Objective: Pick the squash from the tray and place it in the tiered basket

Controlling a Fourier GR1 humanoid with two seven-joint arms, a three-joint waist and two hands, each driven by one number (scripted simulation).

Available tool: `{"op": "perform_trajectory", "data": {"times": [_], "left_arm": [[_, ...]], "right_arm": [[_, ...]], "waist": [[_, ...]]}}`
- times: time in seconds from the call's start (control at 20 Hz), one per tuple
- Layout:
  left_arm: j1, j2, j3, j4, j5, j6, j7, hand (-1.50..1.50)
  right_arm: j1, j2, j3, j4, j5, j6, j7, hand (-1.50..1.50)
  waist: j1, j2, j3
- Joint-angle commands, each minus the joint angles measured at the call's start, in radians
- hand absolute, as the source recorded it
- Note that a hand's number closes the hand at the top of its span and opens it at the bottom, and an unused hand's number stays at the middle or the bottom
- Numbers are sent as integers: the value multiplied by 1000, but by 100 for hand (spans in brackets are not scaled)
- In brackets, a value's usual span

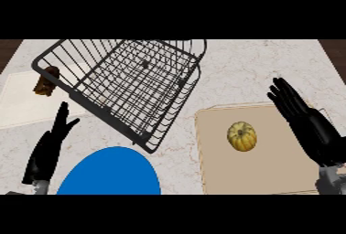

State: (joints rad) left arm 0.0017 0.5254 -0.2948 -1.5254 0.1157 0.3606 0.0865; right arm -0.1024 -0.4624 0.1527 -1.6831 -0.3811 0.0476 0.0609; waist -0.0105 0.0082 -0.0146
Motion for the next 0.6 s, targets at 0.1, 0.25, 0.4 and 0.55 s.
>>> {"op": "perform_trajectory", "data": {"times": [0.1,0.25,0.4,0.55], "left_arm": [[23,1,79,59,88,-53,23,0],[80,18,148,107,172,-91,14,0],[72,11,139,96,211,-151,22,0],[92,17,146,107,205,-146,12,0]], "right_arm": [[160,109,-61,73,3,-130,-64,150],[223,183,-151,170,-61,-231,-63,150],[202,323,-67,49,181,-421,-341,-150],[262,179,-68,84,409,-608,-191,-150]], "waist": [[-6,-7,15],[-4,-3,15],[-1,-10,13],[-3,-7,2]]}}
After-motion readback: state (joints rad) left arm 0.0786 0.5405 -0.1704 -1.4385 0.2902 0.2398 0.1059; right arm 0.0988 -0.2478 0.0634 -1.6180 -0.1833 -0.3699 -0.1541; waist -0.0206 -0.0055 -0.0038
